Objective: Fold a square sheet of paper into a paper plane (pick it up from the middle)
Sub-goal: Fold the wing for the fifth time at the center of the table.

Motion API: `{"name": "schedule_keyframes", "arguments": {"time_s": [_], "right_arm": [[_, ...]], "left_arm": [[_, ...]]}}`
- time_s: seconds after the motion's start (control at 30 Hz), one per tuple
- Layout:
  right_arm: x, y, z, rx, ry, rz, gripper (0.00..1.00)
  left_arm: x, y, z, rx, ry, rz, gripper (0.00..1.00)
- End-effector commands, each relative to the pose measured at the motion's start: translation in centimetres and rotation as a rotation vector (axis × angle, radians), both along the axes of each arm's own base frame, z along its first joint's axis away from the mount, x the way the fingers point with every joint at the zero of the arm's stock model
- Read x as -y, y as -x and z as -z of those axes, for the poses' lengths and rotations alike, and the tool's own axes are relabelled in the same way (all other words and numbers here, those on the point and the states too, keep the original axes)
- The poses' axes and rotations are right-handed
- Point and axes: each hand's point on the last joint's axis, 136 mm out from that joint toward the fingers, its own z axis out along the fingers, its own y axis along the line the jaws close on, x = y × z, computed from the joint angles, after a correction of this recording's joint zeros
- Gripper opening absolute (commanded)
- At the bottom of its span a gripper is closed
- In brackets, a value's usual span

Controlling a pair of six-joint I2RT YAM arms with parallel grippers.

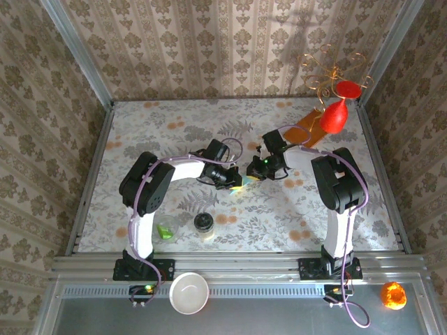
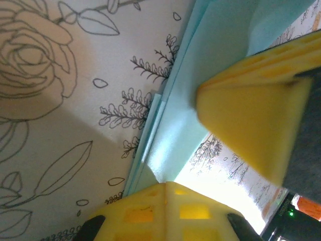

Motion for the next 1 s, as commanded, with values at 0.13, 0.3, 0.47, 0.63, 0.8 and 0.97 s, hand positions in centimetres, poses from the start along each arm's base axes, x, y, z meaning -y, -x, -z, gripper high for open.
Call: {"name": "schedule_keyframes", "arguments": {"time_s": [0.13,0.3,0.47,0.63,0.8,0.97], "right_arm": [[2.7,-1.9,-2.0,0.064,0.105,0.015,0.16],[3.9,-2.5,-1.1,0.048,0.146,0.028,0.15],[4.6,-2.6,-0.2,0.030,0.173,0.042,0.15],[4.8,-2.6,0.8,0.014,0.172,0.037,0.15],[4.5,-2.4,1.8,-0.024,0.138,0.015,0.14],[5.1,-1.6,2.7,-0.068,0.178,0.016,0.14]], "left_arm": [[-1.8,1.1,2.4,-0.071,-0.086,-0.027,0.00],[-1.7,1.1,2.4,-0.075,-0.083,-0.026,0.00],[-1.8,1.2,2.4,-0.076,-0.085,-0.030,0.00],[-1.7,1.2,2.1,-0.074,-0.077,-0.030,0.00],[-1.0,0.8,0.6,-0.046,-0.038,-0.019,0.00],[0.6,0.3,-2.2,-0.001,0.043,0.014,0.01]]}}
